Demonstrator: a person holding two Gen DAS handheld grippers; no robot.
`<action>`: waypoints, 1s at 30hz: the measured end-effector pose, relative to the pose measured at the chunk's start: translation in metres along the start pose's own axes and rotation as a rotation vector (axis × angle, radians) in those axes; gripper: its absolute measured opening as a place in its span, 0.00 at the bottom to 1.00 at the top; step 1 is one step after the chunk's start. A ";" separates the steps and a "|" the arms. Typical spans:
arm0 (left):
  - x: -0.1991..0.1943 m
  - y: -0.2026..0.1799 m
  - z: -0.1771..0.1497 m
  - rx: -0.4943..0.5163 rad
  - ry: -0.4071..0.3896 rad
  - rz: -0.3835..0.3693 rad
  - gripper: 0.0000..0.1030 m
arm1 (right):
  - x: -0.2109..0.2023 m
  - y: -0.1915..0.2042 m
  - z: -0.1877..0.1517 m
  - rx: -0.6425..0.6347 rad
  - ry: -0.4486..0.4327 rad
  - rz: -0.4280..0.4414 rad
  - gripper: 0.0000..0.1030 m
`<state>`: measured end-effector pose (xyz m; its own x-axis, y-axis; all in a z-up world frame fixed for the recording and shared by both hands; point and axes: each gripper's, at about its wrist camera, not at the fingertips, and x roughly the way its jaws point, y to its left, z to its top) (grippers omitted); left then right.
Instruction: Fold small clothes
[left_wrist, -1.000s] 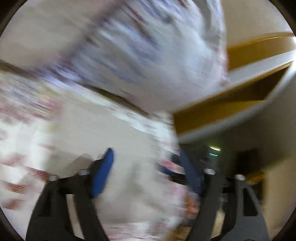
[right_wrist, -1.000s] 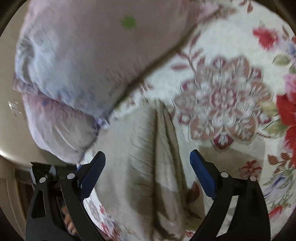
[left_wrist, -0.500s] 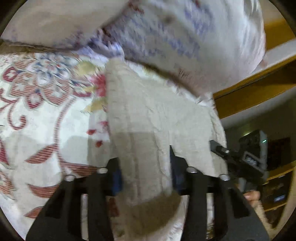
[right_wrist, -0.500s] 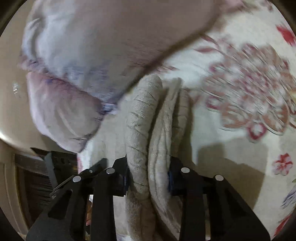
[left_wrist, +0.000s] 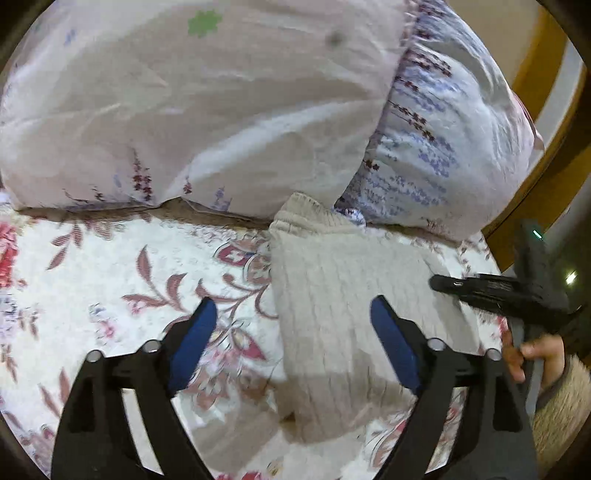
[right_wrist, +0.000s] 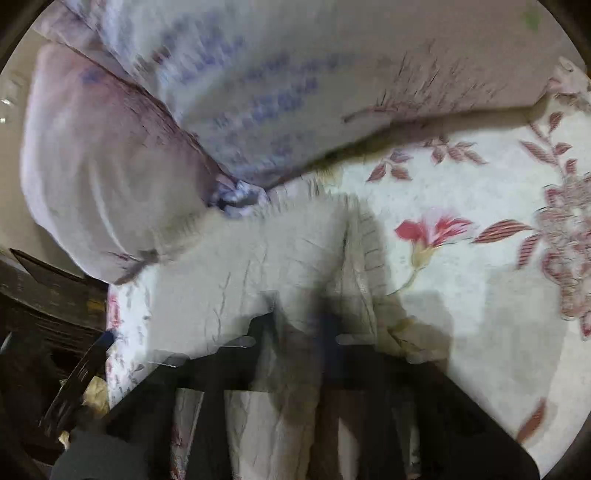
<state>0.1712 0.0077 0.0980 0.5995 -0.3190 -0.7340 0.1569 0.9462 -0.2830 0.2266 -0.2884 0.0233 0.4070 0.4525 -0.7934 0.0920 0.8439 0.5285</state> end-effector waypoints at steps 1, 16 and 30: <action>-0.004 -0.005 -0.007 0.006 0.000 0.018 0.96 | -0.003 -0.006 0.004 0.049 -0.064 -0.023 0.10; 0.006 -0.010 -0.102 0.035 0.175 0.164 0.98 | -0.062 -0.006 -0.123 -0.221 -0.247 -0.270 0.80; 0.027 -0.023 -0.120 0.088 0.235 0.299 0.98 | -0.011 0.011 -0.161 -0.286 -0.144 -0.453 0.91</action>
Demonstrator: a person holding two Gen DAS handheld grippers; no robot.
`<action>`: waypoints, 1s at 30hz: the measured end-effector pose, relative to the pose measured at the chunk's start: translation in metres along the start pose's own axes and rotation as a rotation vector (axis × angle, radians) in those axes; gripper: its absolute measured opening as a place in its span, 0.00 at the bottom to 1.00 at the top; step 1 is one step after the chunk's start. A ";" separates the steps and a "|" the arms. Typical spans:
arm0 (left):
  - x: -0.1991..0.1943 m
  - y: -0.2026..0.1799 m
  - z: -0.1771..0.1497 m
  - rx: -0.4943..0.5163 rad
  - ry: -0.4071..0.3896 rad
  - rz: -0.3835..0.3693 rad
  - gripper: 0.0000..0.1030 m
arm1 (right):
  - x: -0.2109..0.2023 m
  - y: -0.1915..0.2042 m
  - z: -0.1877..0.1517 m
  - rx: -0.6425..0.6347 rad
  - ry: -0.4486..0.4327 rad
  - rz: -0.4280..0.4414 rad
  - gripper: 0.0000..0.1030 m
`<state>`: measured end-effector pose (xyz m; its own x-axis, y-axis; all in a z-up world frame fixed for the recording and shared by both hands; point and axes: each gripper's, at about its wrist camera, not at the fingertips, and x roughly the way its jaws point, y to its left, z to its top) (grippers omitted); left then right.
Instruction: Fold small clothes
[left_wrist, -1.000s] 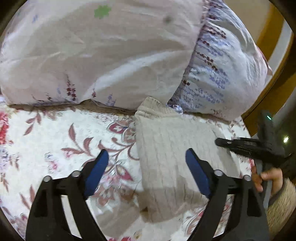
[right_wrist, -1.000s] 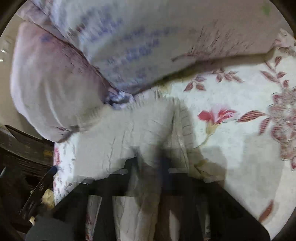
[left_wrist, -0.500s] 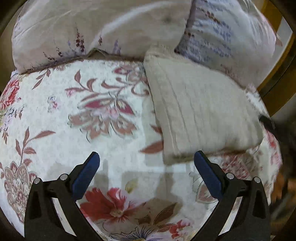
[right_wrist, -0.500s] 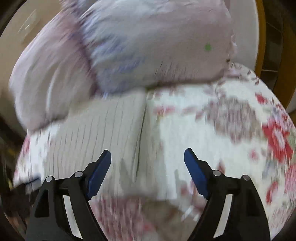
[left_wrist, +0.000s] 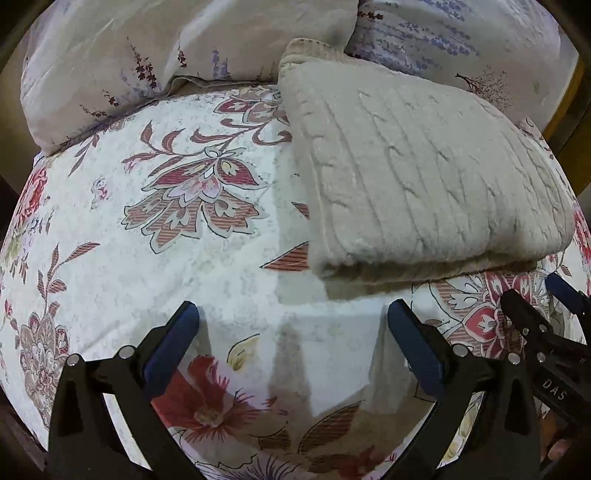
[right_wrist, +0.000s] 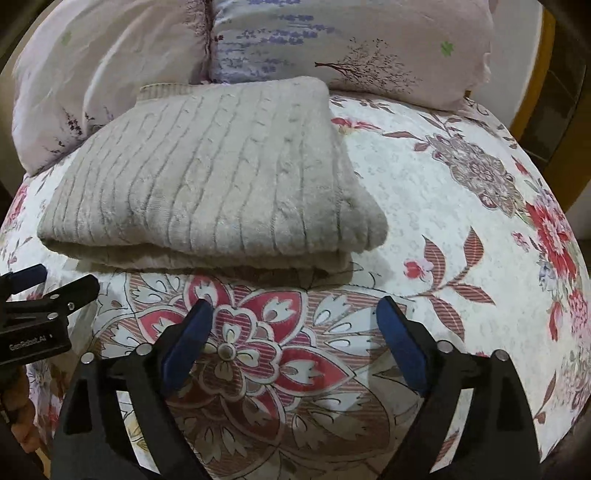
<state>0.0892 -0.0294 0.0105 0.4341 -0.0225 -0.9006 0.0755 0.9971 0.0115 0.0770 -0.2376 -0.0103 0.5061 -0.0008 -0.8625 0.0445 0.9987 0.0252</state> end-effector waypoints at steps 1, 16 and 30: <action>0.000 0.001 0.001 -0.003 0.003 0.002 0.98 | 0.000 -0.002 0.001 0.010 0.004 -0.003 0.93; -0.005 -0.004 -0.008 -0.013 -0.007 0.009 0.98 | 0.000 -0.001 0.000 0.000 -0.003 0.002 0.99; -0.004 -0.003 -0.006 -0.005 -0.009 0.005 0.98 | -0.003 -0.002 -0.003 -0.003 -0.018 0.004 0.99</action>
